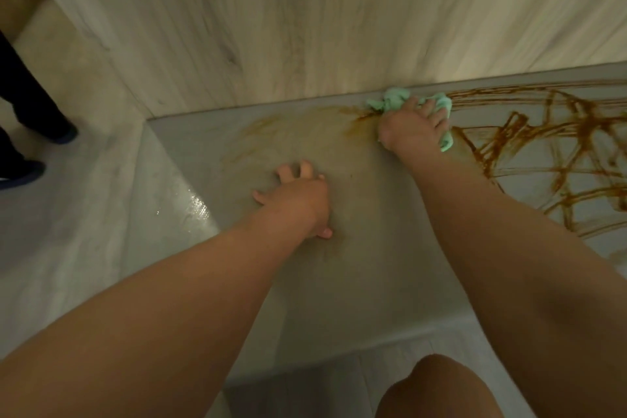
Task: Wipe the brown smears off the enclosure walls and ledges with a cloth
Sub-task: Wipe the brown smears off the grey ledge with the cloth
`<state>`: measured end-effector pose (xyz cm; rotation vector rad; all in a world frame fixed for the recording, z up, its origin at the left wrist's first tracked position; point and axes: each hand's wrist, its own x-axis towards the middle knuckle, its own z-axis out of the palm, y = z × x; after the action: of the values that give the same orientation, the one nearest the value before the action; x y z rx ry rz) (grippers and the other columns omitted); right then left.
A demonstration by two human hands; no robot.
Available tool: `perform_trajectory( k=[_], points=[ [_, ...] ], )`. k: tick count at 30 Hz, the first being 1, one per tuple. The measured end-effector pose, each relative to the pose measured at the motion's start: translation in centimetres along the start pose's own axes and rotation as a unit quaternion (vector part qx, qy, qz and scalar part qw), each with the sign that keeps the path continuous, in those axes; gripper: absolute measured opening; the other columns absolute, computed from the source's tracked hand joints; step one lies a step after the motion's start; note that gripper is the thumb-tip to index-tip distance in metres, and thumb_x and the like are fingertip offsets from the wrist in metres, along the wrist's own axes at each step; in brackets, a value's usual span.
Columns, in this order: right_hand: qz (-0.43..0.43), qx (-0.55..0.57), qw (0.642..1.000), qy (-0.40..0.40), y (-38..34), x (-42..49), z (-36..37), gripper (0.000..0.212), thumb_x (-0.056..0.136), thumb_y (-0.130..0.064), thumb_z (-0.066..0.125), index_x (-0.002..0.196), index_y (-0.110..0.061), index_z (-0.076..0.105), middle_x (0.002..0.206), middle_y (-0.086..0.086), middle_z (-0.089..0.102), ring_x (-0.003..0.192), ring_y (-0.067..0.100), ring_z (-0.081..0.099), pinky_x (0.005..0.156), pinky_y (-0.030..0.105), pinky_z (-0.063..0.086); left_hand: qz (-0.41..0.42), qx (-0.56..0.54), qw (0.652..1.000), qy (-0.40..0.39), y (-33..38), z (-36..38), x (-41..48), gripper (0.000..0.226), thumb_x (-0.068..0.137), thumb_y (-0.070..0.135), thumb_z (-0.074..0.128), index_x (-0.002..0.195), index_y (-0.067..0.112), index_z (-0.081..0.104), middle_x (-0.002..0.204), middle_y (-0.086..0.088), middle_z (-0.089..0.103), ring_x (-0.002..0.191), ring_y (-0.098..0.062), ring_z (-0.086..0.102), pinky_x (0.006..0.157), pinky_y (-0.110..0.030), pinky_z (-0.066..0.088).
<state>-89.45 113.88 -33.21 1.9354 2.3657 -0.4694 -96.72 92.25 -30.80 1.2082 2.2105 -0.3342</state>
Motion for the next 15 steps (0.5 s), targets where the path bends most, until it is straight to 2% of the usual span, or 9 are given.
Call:
perform_trajectory(
  k=[3, 6, 9, 11, 13, 15],
  points=[
    [0.058, 0.033, 0.998, -0.015, -3.5, 0.2, 0.1, 0.082, 0.103, -0.045, 0.030, 0.163, -0.005, -0.007, 0.168, 0.027, -0.016, 0.152, 0.053, -0.018, 0.122, 0.062, -0.014, 0.002, 0.001, 1.000, -0.001, 0.1, -0.1, -0.1, 0.111, 0.079, 0.046, 0.086, 0.163, 0.029, 0.017, 0.166, -0.001, -0.005, 0.153, -0.044, -0.005, 0.105, -0.084, 0.025],
    [0.034, 0.024, 0.999, -0.018, -5.3, -0.8, 0.9, 0.083, 0.102, -0.049, 0.033, 0.165, -0.010, -0.005, 0.168, 0.026, -0.015, 0.152, 0.054, -0.018, 0.121, 0.063, -0.015, 0.005, 0.003, 1.000, -0.004, 0.2, -0.3, -0.2, 0.110, 0.079, 0.045, 0.086, 0.163, 0.028, 0.017, 0.167, 0.000, -0.008, 0.153, -0.045, -0.007, 0.106, -0.084, 0.025],
    [-0.112, -0.020, 0.993, -0.024, -5.3, -2.9, 1.9, 0.076, 0.103, -0.057, 0.027, 0.166, -0.024, 0.003, 0.172, 0.018, -0.009, 0.155, 0.048, -0.011, 0.124, 0.060, -0.009, 0.005, 0.006, 1.000, -0.003, 0.4, -0.2, -0.4, 0.108, 0.080, 0.046, 0.086, 0.163, 0.028, 0.018, 0.166, -0.001, -0.007, 0.152, -0.046, -0.007, 0.106, -0.084, 0.025],
    [-0.249, -0.057, 0.967, -0.020, -3.3, -4.2, 1.8, 0.070, 0.103, -0.062, 0.029, 0.165, -0.036, 0.010, 0.174, 0.007, 0.000, 0.159, 0.039, -0.003, 0.127, 0.054, -0.001, 0.007, 0.014, 1.000, 0.004, 0.3, -0.1, -0.4, 0.107, 0.080, 0.047, 0.085, 0.162, 0.027, 0.019, 0.165, -0.002, -0.003, 0.152, -0.047, -0.005, 0.105, -0.084, 0.026],
    [-0.369, -0.078, 0.926, -0.031, 0.5, -4.9, 1.2, 0.064, 0.104, -0.064, 0.033, 0.163, -0.044, 0.017, 0.174, -0.003, 0.009, 0.160, 0.027, 0.003, 0.128, 0.047, 0.005, 0.009, 0.012, 1.000, 0.008, 0.1, 0.1, -0.4, 0.107, 0.081, 0.047, 0.084, 0.162, 0.026, 0.017, 0.164, -0.003, -0.002, 0.151, -0.048, -0.005, 0.105, -0.084, 0.026],
    [-0.391, -0.091, 0.915, -0.042, 4.6, -4.9, 0.4, 0.063, 0.103, -0.066, 0.034, 0.161, -0.047, 0.020, 0.173, -0.008, 0.011, 0.160, 0.020, 0.005, 0.129, 0.043, 0.007, 0.009, 0.010, 1.000, 0.014, 0.1, 0.2, -0.4, 0.106, 0.082, 0.047, 0.083, 0.162, 0.024, 0.017, 0.163, -0.005, 0.000, 0.151, -0.049, -0.004, 0.105, -0.084, 0.026]
  ],
)
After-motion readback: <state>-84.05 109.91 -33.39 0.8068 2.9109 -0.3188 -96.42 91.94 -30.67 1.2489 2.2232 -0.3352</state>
